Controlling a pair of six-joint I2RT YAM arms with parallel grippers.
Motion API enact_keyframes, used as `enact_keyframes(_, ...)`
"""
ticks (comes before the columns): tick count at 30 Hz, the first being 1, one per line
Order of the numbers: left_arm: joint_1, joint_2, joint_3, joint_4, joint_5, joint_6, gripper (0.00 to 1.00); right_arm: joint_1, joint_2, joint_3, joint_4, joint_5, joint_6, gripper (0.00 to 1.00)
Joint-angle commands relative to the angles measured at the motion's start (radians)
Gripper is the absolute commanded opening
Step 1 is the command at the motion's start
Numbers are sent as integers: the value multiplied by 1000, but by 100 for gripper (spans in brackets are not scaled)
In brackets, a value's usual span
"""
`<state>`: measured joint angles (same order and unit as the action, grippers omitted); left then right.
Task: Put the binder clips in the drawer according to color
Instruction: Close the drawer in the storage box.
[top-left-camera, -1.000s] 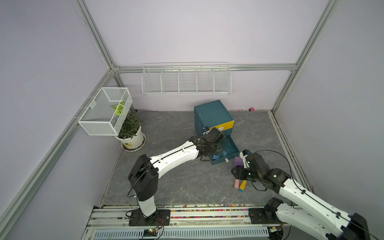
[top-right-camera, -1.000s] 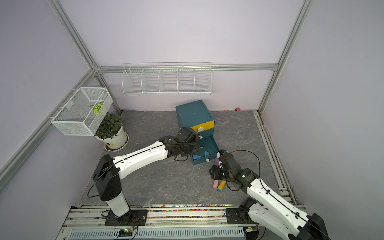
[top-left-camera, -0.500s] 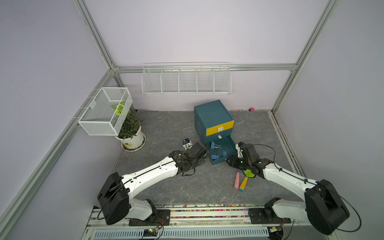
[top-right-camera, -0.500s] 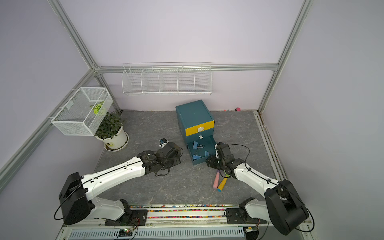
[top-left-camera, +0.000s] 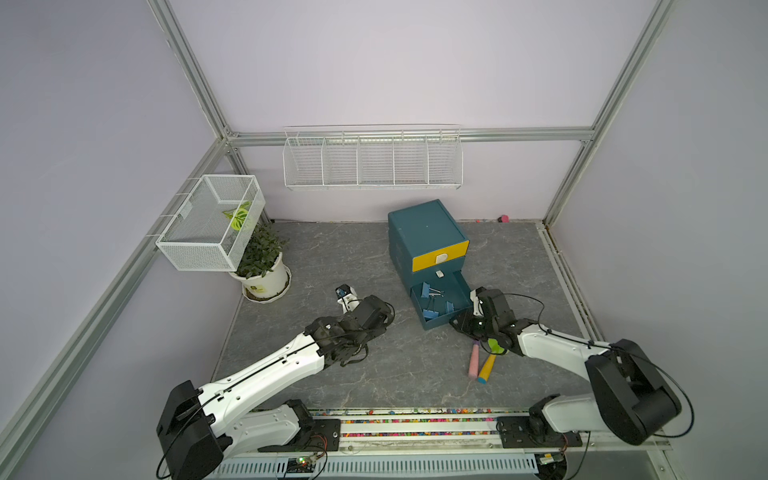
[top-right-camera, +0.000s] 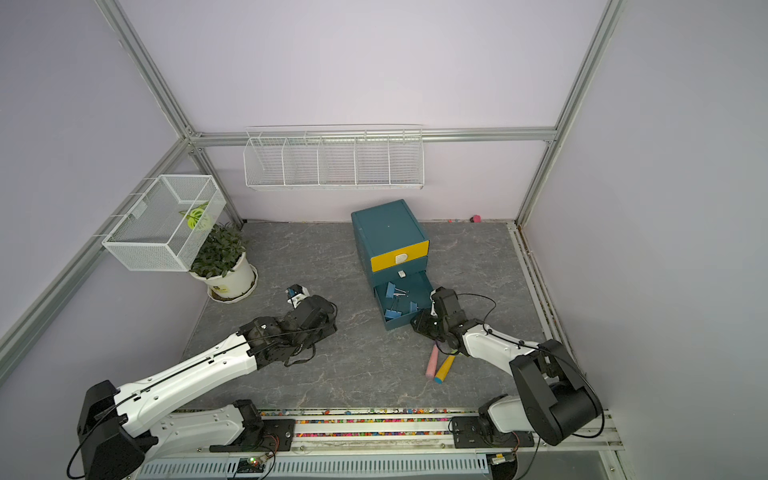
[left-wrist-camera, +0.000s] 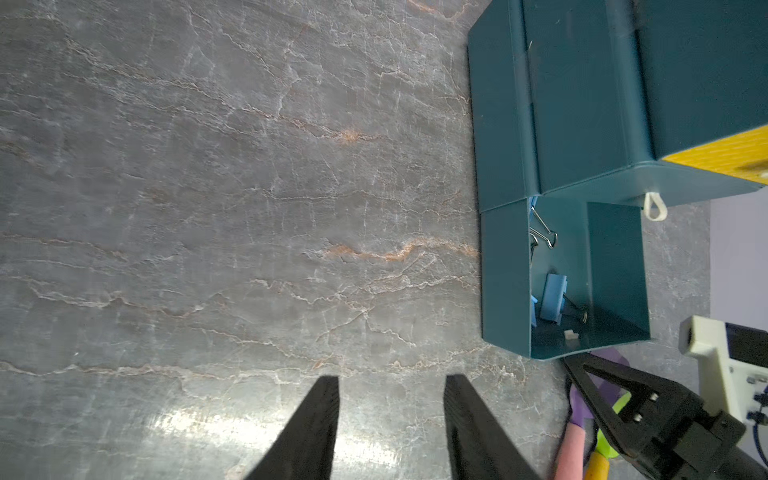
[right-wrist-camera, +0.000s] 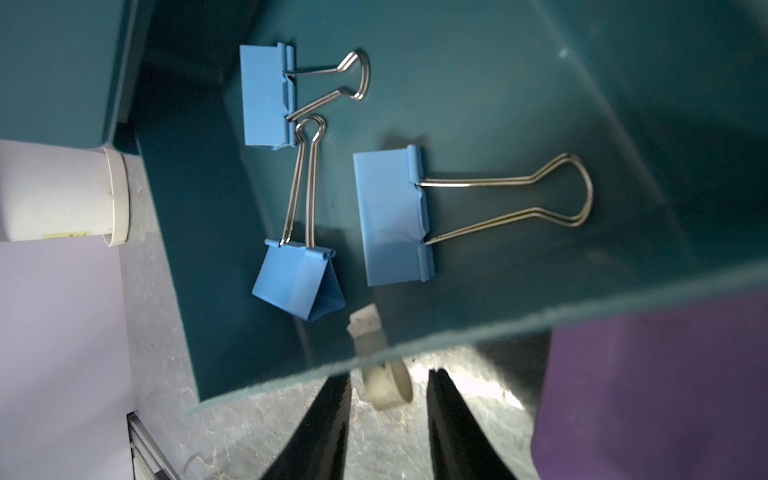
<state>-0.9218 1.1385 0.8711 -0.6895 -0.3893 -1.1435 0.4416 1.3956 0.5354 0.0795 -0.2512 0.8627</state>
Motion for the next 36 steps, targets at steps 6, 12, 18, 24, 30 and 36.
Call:
enact_keyframes(6, 4, -10, -42, -3, -3, -10, 46, -9, -6, -19, 101, 7, 44, 18)
enact_keyframes(12, 5, 17, -72, 9, 9, -31, 45, -9, -27, 5, 85, 15, 52, 5)
enact_keyframes(18, 5, 31, -98, 24, 11, -37, 45, -8, 29, 64, 89, 17, 43, 0)
enact_keyframes(24, 5, 28, -119, 34, 11, -44, 45, -11, 121, 123, 148, 16, 44, 0)
enact_keyframes(30, 34, 2, -178, 83, 53, -51, 45, -11, 219, 173, 238, 51, 56, 0)
enact_keyframes(36, 72, -53, -241, 125, 90, -47, 45, -10, 327, 181, 454, 50, 89, 0)
